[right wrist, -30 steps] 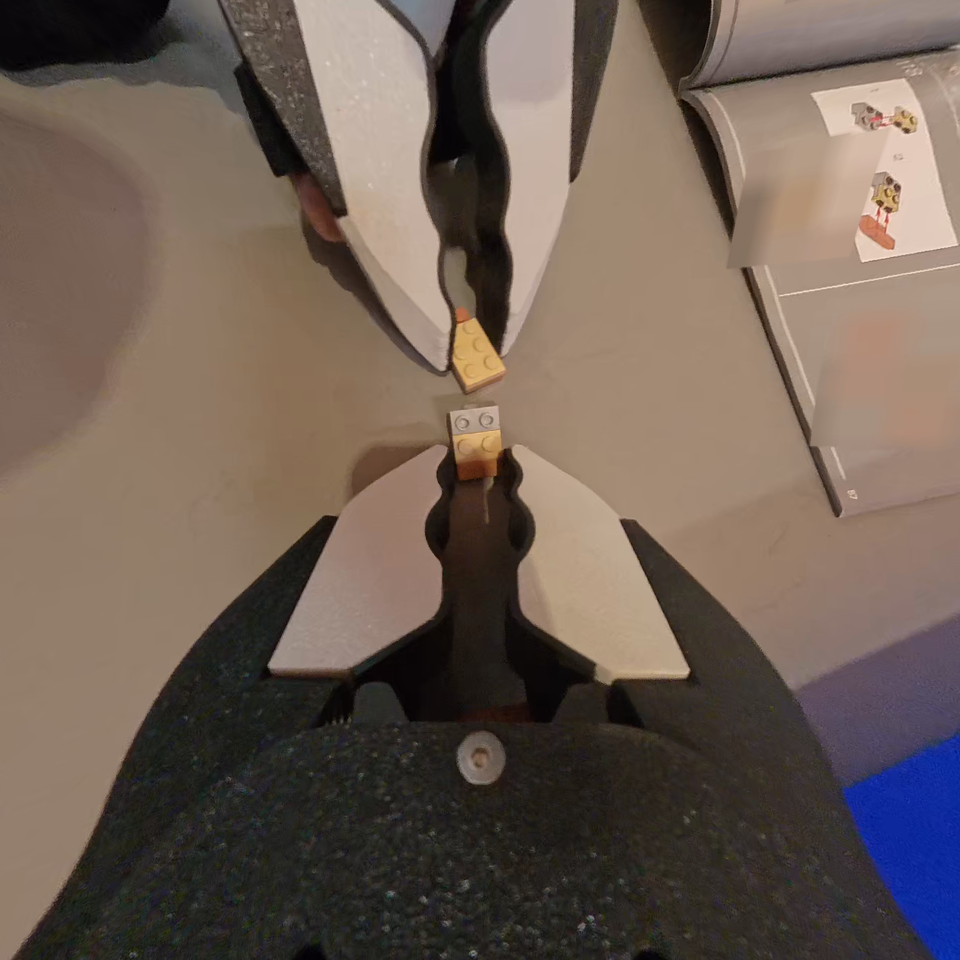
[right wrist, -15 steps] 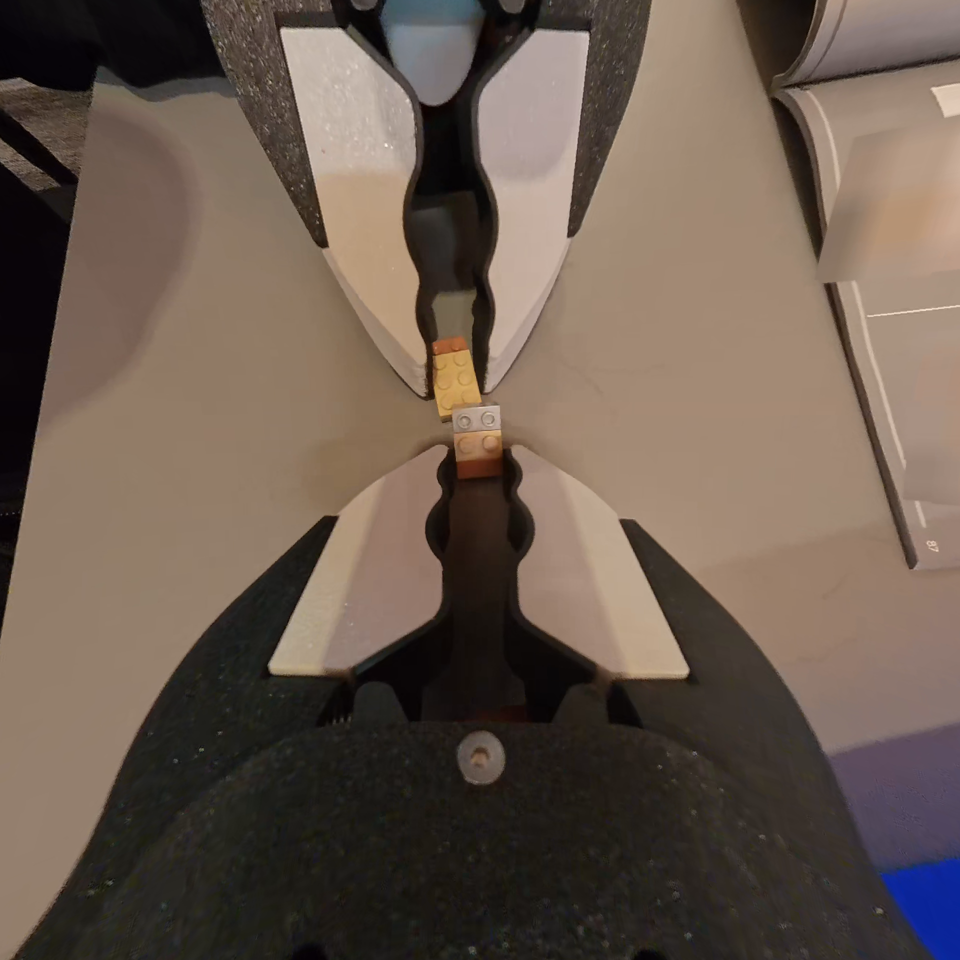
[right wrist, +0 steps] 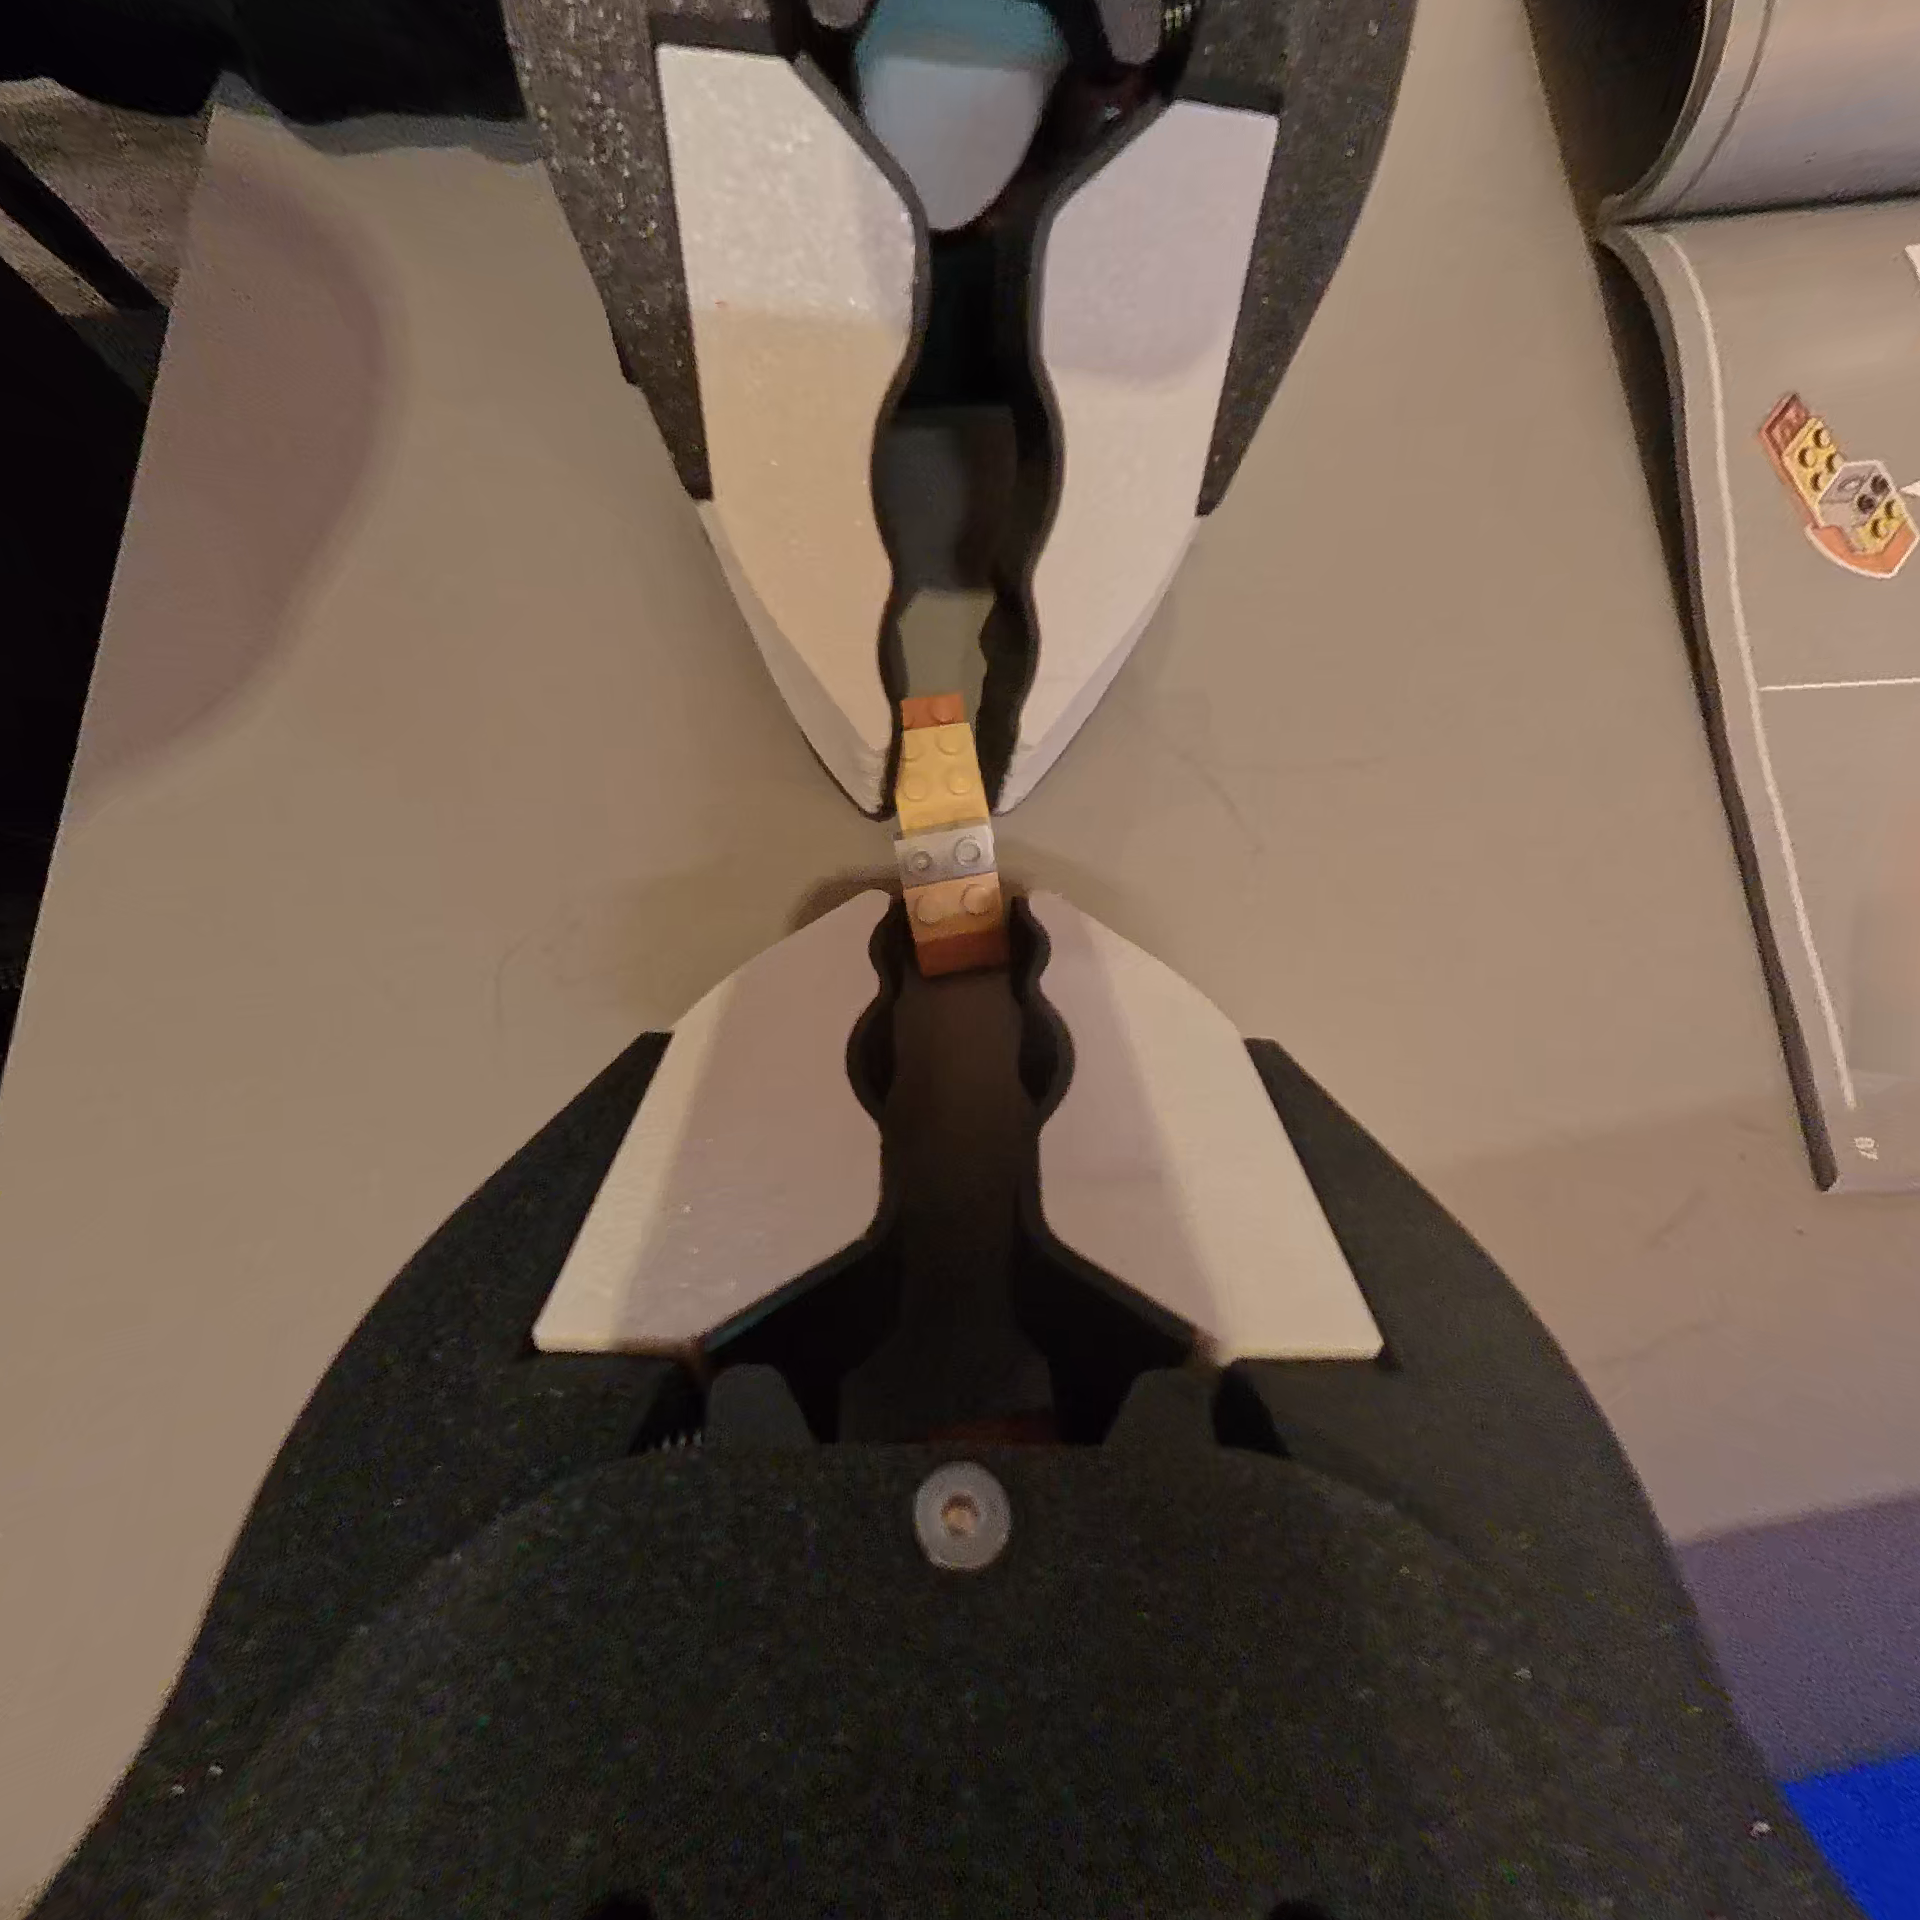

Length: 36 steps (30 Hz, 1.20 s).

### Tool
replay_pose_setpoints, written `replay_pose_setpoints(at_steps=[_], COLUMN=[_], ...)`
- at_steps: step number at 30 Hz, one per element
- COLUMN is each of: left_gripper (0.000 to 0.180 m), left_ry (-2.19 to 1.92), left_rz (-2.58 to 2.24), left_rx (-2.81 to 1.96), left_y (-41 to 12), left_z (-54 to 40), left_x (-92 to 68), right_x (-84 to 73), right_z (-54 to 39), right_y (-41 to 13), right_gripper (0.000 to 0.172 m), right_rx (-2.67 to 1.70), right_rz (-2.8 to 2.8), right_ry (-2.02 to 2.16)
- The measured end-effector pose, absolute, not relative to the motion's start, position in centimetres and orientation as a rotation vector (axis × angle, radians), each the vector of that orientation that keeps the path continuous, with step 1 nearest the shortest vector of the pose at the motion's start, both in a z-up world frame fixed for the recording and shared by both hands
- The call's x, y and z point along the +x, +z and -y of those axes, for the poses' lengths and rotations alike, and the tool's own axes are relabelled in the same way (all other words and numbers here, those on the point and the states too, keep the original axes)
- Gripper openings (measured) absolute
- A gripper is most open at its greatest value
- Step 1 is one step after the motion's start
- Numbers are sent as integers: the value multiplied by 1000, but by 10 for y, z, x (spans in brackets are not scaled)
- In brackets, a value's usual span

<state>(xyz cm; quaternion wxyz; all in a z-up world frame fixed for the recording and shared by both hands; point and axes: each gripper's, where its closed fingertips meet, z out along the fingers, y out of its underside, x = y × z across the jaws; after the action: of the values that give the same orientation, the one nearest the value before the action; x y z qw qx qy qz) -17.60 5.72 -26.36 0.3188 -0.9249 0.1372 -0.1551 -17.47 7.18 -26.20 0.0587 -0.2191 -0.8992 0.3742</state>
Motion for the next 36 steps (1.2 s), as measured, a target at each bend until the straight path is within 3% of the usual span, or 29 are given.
replay_pose_setpoints(at_steps=[16, 27, 36], left_gripper=[16, 16, 16], left_ry=[-383, -388, -378], left_rz=[-371, -371, -340], left_rx=[-2439, -2443, -2453], left_y=[-264, -264, -264], left_z=[-57, -56, -56], left_x=[-176, -174, -178], right_x=[-174, -168, -172], right_z=[-71, -73, -71], right_y=[-259, -244, -253], right_gripper=[27, 13, 15], right_rx=[-626, -370, -307], right_rz=[2680, 2560, 2529], right_ry=[1137, 1114, 977])
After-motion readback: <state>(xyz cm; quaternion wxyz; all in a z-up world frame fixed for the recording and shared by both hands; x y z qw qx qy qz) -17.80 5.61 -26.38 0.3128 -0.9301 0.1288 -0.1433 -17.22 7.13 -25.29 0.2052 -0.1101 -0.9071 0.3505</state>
